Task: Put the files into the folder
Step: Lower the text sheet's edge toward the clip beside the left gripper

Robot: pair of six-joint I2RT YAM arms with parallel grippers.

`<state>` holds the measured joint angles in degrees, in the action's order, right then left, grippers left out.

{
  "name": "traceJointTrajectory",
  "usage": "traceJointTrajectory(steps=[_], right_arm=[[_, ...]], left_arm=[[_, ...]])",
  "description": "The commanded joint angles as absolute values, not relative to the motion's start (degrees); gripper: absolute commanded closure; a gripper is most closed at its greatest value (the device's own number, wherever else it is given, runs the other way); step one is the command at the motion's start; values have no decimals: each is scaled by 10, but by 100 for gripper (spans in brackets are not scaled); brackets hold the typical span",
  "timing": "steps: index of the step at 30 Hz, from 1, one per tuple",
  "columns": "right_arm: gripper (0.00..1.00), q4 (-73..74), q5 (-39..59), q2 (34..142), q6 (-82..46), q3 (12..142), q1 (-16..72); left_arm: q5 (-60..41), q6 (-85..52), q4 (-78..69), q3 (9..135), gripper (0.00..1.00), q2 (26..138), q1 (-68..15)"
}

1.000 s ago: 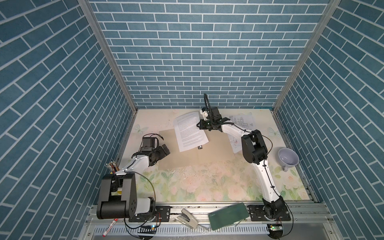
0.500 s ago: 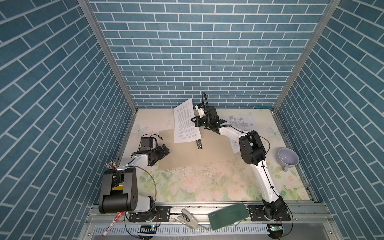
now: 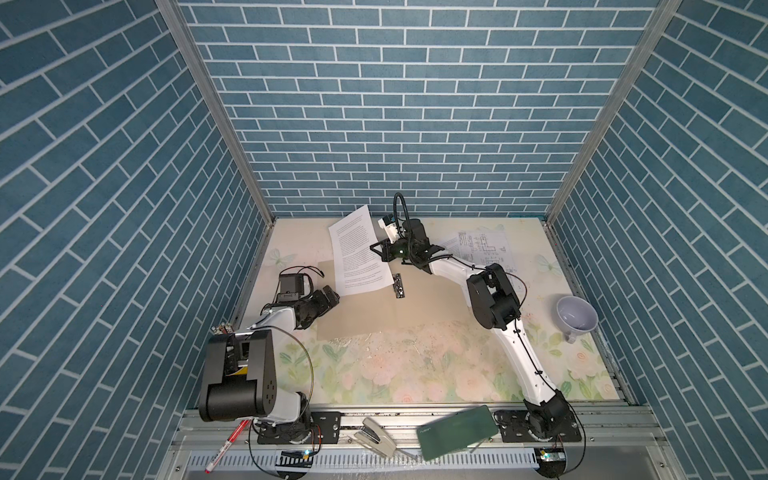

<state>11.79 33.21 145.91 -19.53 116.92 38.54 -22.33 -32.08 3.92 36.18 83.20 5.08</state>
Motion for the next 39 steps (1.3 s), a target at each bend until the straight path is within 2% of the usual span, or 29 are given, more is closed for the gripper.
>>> traceJointTrajectory(steps=[1,13,22,28,39], right_arm=[[100,133,346,1465,-155,1206,395],[100,109,293,1468,-121,1228,404],[100,106,325,1481,-131,1239,414],[100,118,265,1468,-107,1227,415],[100,152,239,1437,-38,1196,430]], left_arm=[[-235,-316,48,360,0,851,54],[-241,-316,40,353,0,853,56],[-250,-318,26,349,0,854,62],[-253,-318,23,343,0,851,64],[-263,-329,-2,330,0,856,67]])
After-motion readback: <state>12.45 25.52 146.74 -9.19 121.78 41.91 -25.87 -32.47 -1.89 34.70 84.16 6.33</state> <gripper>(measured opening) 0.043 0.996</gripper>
